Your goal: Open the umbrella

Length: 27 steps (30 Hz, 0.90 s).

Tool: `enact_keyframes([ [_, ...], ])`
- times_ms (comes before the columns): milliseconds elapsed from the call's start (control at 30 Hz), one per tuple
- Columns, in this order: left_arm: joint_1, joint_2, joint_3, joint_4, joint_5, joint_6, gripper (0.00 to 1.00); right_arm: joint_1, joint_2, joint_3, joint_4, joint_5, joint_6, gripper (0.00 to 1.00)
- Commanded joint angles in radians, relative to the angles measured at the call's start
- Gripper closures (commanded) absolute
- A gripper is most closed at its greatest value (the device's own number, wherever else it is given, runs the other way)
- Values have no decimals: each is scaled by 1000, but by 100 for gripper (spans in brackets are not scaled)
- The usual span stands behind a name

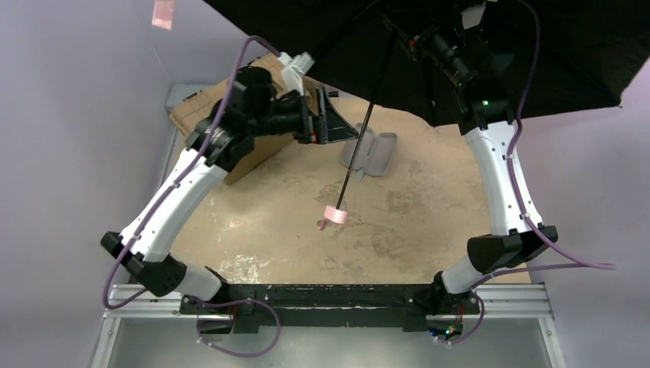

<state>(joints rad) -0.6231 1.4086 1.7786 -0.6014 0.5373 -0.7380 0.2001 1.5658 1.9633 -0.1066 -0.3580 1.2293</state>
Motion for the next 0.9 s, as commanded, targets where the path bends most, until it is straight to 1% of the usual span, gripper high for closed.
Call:
enact_keyframes([
  [0, -80, 56, 91, 20, -31, 46, 9, 21, -25, 48, 68, -8, 35, 100],
  [100, -122, 77, 84, 24, -11, 28, 14, 23, -16, 59, 80, -6, 36, 100],
  [200, -153, 49, 18, 86, 29, 1, 15, 24, 5, 89, 74, -10, 31, 100],
  [267, -156, 10, -43, 135, 19, -29, 15, 24, 9, 92, 77, -20, 35, 100],
  [333, -154, -21, -49, 77, -69, -21, 11, 23, 2, 73, 95, -34, 41, 100],
  [367, -149, -30, -28, 14, -138, -7, 10, 23, -4, 61, 101, -45, 45, 100],
  [467, -110, -59, 2, -77, -273, 12, 8, 23, -27, 31, 88, -76, 24, 100],
  [567, -86, -73, 46, -120, -352, 28, 8, 23, -61, -25, 90, -95, 12, 100],
  [600, -78, -77, 53, -123, -357, 28, 8, 23, -70, -41, 94, -102, 13, 100],
  [667, -56, -97, 34, -51, -304, 19, 7, 24, -82, -62, 101, -103, 11, 100],
  [733, -51, -97, 11, 52, -175, 19, 6, 24, -78, -60, 102, -99, 13, 100],
  [800, -56, -53, 37, 75, -34, 16, 6, 23, -66, -42, 103, -101, 19, 100],
  [867, -79, -12, 56, 49, 40, 26, 6, 23, -48, -14, 103, -101, 23, 100],
])
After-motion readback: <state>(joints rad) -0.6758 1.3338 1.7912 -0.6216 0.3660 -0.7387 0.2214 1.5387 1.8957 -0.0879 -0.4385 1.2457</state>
